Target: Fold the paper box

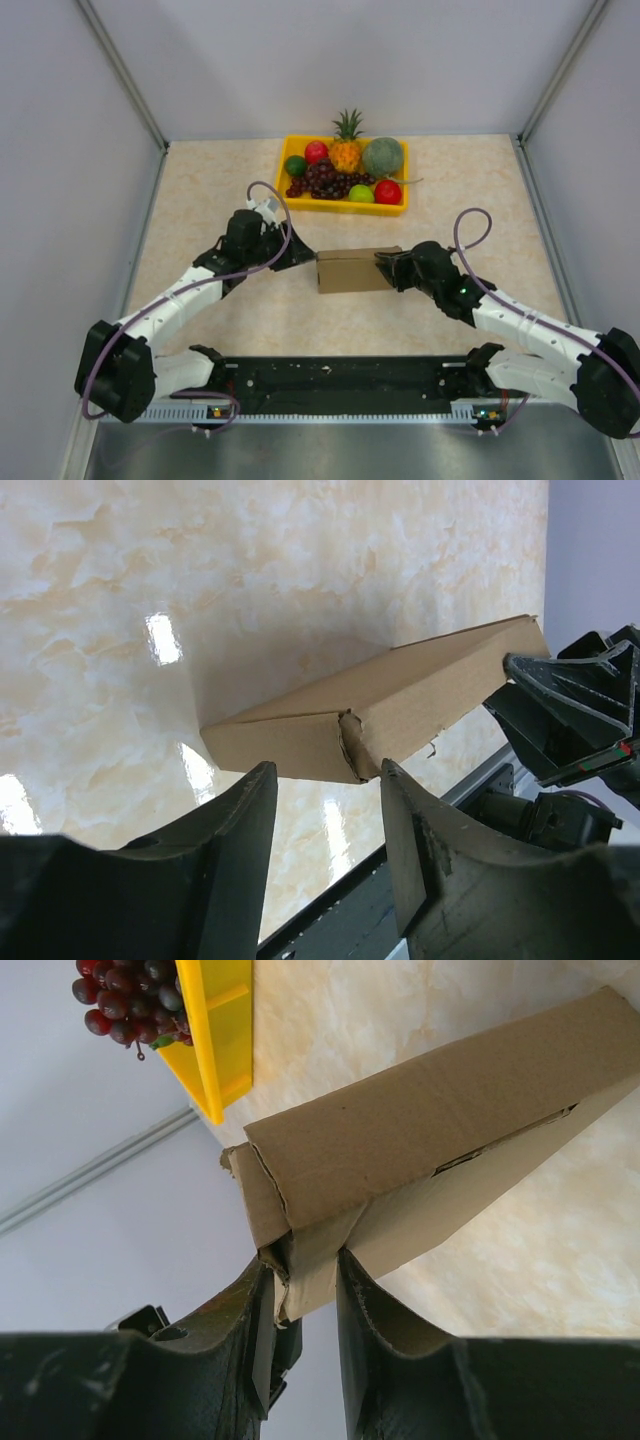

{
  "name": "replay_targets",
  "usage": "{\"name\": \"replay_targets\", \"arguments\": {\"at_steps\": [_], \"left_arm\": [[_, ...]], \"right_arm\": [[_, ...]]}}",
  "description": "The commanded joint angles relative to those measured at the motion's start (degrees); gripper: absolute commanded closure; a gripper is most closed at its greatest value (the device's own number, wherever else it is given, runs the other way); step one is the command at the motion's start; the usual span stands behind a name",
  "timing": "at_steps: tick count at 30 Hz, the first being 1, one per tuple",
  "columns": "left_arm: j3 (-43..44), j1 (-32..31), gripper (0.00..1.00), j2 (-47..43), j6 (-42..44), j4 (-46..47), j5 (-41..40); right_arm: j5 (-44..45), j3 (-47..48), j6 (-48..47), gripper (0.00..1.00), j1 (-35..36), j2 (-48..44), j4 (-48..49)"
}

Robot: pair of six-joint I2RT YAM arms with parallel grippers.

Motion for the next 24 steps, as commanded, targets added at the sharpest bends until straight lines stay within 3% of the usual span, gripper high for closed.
{"name": "replay_targets", "arguments": {"at_steps": [1,5,6,9,15,17,19,20,23,24], "left_arm": [[-0.5,0.3,0.51,0.7,-0.2,4.2,0.6],[-3.1,0.3,0.63,1.9,-0.9,6.9,1.7],[-3.8,0.3,0.71,1.7,-0.9,7.3,1.8],[-6.7,0.2,0.82,1.1,-0.9,9.3,1.9],[-10.3,0.2,0.88,0.0,-0.1,9.4,2.0],[-9.8,0.2,0.81,-2.1,2.3,8.2,1.6],[-8.0,0.2,0.64,-5.1,5.3,4.2,0.9],[-7.3,0.2,0.47,-6.1,6.2,3.3,0.5],[-4.7,0.3,0.25,-8.0,8.5,1.9,0.0],[-3.0,0.3,0.23,-7.3,8.6,1.6,1.0]], "right_arm": [[1.1,-1.9,-3.3,0.78,-0.2,3.4,-12.5],[1.1,-1.8,-3.5,0.78,-0.2,3.4,-12.4],[1.1,-1.9,-3.4,0.78,-0.2,3.5,-12.4],[1.0,-2.2,-3.1,0.78,-0.1,3.6,-12.4],[0.8,-4.4,-1.3,0.81,-0.1,3.0,-12.1],[1.0,-5.2,-1.6,0.84,-0.2,2.8,-12.0],[0.9,-6.0,-1.7,0.90,-0.1,2.2,-12.0],[0.8,-6.8,-1.8,0.91,-0.1,2.1,-11.8],[0.9,-8.5,-2.7,0.91,-0.1,1.1,-10.7],[1.0,-8.8,-2.9,0.92,-0.2,0.8,-10.3]]}}
